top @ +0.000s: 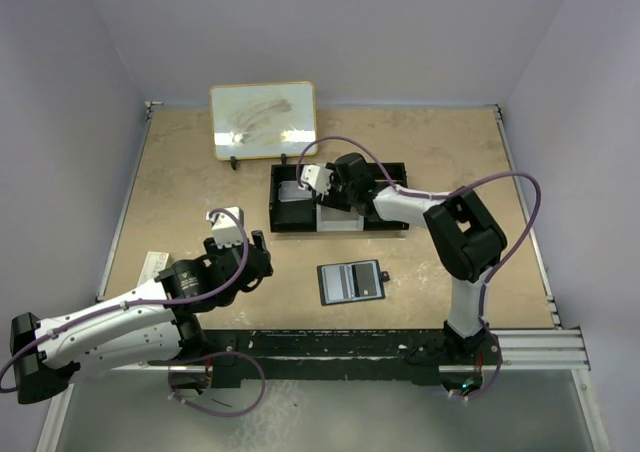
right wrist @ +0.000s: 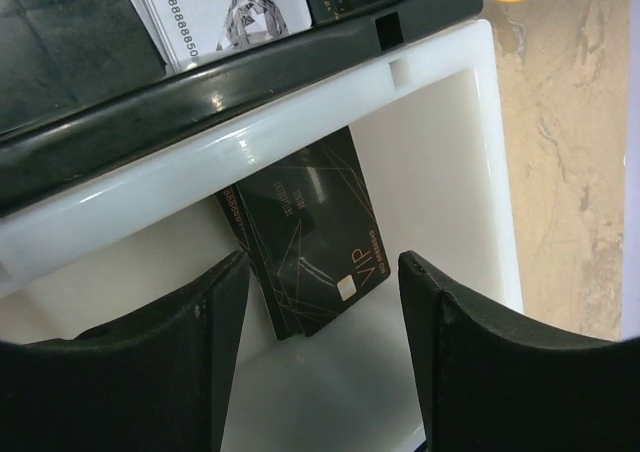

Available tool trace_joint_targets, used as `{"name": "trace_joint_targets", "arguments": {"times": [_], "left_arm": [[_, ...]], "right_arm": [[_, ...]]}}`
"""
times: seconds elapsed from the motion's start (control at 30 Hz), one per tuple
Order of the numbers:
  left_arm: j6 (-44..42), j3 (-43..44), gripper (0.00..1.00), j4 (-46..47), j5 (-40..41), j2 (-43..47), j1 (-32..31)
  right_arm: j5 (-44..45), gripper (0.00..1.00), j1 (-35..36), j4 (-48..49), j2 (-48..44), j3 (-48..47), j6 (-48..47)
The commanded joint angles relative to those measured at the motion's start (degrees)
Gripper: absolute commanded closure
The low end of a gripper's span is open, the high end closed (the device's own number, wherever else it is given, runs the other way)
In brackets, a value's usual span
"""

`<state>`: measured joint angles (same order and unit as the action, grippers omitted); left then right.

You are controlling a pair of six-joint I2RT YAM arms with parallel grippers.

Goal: Take the credit cards out of the card holder

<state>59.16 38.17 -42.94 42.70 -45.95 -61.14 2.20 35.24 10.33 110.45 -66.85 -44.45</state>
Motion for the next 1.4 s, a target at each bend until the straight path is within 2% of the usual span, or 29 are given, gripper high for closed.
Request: {"name": "trace_joint_targets", "arguments": {"times": [0.0,0.13,0.23,0.3,0.4,0.47,0.57,0.7,0.8,0.97,1.17,1.37], "left_arm": [[-0.07,1.86,0.29,1.41,-0.98,0.48,0.17],[-0.37,2.03,0.29,3.06,-2.52,0.27,0.18],[-0.42,1.83,0.29,5.18,-3.95,0.26,0.17],[-0.38,1.42,0.29,7.24,-4.74,0.19,0.15],[-0.58,0.31,0.29,10.9,-6.6,-0.34,0.18],[-0.55,-0.35,0.29,13.59,-8.34,-1.37,0.19],[-0.26,-1.47,0.29,18.61,-12.07,-3.31,0.18],[0.51,-2.71,0.29,27.04,-16.91,-6.71,0.17],[1.02,-3.06,0.29,34.06,-19.77,-9.77,0.11],[2.02,-2.74,0.29,39.52,-21.66,-16.29,0.06],[2.73,-2.87,0.29,45.29,-23.14,-20.7,0.06],[2.77,-1.76,0.29,49.34,-25.7,-24.98,0.06]], "right_arm": [[-0.82,0.36,-0.08,1.52,-6.38,-0.88,3.48],[0.99,0.35,-0.66,7.35,-15.2,2.45,15.04],[5.22,0.36,-0.7,9.67,-23.82,7.58,30.87],[7.89,0.37,-0.81,5.95,-29.13,10.01,44.46],[9.87,0.39,-0.86,-6.57,-35.02,12.53,61.9],[5.51,0.4,-0.83,-10.11,-38.92,17.58,68.35],[0.47,0.4,-0.88,-9.18,-47.23,27.16,77.06],[-5.31,0.45,-0.87,-7.26,-57.66,38.02,83.57],[-9.28,0.49,-0.88,-8.45,-60.74,41.37,84.45],[-13.87,0.52,-0.83,-10.11,-57.12,42.32,83.17],[-13.25,0.52,-0.84,-11.15,-51.3,42.99,85.37],[-13.11,0.54,-0.88,-10.65,-50.56,44.29,86.36]]}}
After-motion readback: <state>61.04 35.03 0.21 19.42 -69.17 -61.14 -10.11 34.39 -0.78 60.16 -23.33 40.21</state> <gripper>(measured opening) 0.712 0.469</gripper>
